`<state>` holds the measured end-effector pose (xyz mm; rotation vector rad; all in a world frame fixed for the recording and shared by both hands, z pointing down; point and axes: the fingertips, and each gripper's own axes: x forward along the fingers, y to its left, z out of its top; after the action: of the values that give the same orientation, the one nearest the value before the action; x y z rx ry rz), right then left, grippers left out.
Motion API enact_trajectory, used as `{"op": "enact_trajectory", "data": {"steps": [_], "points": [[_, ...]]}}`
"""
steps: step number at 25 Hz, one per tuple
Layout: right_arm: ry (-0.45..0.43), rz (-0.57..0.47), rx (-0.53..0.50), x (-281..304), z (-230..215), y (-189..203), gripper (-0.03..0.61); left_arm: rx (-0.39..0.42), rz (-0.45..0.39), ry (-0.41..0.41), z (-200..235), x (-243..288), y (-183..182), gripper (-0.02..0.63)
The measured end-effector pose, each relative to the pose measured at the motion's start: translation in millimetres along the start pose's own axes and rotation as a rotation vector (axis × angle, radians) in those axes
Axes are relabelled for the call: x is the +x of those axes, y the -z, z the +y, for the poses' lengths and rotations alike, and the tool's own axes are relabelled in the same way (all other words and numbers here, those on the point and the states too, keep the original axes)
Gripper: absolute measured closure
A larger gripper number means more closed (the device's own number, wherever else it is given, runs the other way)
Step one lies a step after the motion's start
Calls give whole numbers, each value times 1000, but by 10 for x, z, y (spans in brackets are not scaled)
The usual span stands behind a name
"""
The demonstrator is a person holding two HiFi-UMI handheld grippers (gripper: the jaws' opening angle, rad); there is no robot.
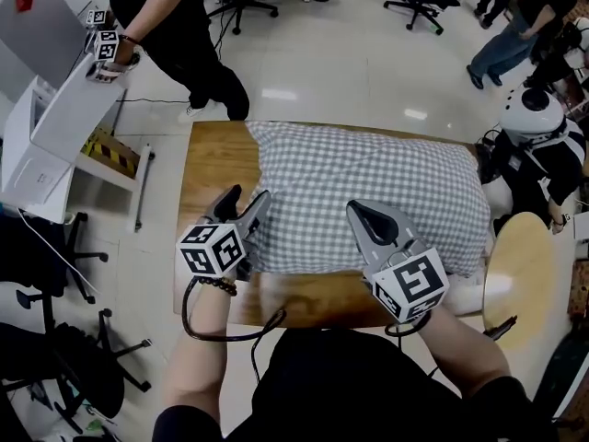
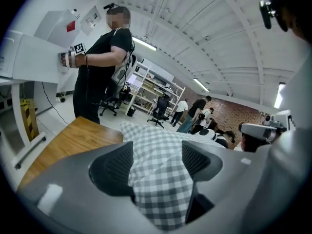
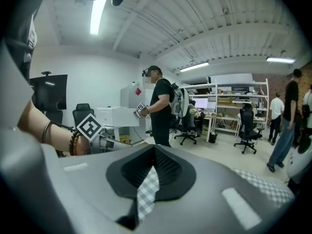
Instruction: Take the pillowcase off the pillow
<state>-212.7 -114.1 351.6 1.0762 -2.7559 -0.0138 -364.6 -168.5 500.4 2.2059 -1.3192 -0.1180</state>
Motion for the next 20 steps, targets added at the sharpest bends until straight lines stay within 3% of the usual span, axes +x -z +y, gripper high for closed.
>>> {"op": "enact_trajectory", "data": {"steps": [9, 12, 15, 20], "points": [[21, 51, 30, 553, -237, 202, 578, -208, 172, 90, 556, 565, 495, 276], [22, 51, 35, 640, -323, 369, 577, -271, 171, 111, 691, 695, 658, 276], [32, 61, 43, 745, -338, 365, 577, -303, 157, 93, 891, 678, 585, 276], [31, 69, 65, 909, -631, 638, 578, -284, 142, 57, 1196, 977, 614, 279]]}}
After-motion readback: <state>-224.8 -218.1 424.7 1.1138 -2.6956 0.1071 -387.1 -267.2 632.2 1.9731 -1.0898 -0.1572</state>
